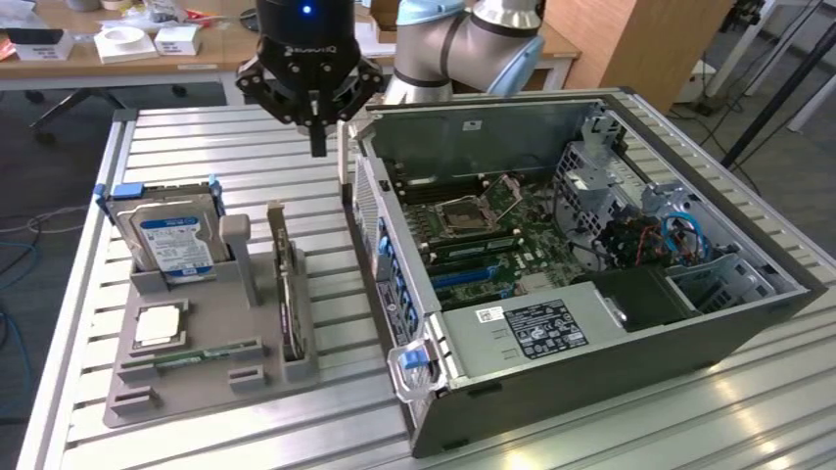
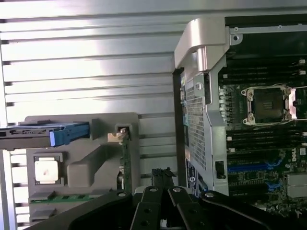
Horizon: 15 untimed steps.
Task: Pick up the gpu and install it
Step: 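Reach for the gpu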
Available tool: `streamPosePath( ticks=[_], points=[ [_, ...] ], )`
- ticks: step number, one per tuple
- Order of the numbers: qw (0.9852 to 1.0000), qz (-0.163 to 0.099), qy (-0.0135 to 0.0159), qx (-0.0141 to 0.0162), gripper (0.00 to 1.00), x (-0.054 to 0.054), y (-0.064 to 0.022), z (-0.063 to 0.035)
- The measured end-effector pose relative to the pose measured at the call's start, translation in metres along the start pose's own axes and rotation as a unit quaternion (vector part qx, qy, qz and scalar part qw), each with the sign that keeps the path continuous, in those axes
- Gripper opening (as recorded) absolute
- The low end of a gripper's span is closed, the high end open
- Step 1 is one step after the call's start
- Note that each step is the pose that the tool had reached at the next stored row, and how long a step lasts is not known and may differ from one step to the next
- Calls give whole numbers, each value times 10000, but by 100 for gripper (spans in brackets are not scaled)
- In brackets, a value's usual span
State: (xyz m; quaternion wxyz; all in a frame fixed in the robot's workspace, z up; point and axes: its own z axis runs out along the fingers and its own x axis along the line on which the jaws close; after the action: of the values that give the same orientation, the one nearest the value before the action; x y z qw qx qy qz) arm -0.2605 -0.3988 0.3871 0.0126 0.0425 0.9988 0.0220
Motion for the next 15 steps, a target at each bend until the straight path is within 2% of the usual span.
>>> streamPosePath(
  ticks=[6, 15],
  points=[
    [10000, 11, 0, 0, 10, 186, -16, 8],
    [10000, 27, -1, 1, 10, 410, -36, 22]
  ],
)
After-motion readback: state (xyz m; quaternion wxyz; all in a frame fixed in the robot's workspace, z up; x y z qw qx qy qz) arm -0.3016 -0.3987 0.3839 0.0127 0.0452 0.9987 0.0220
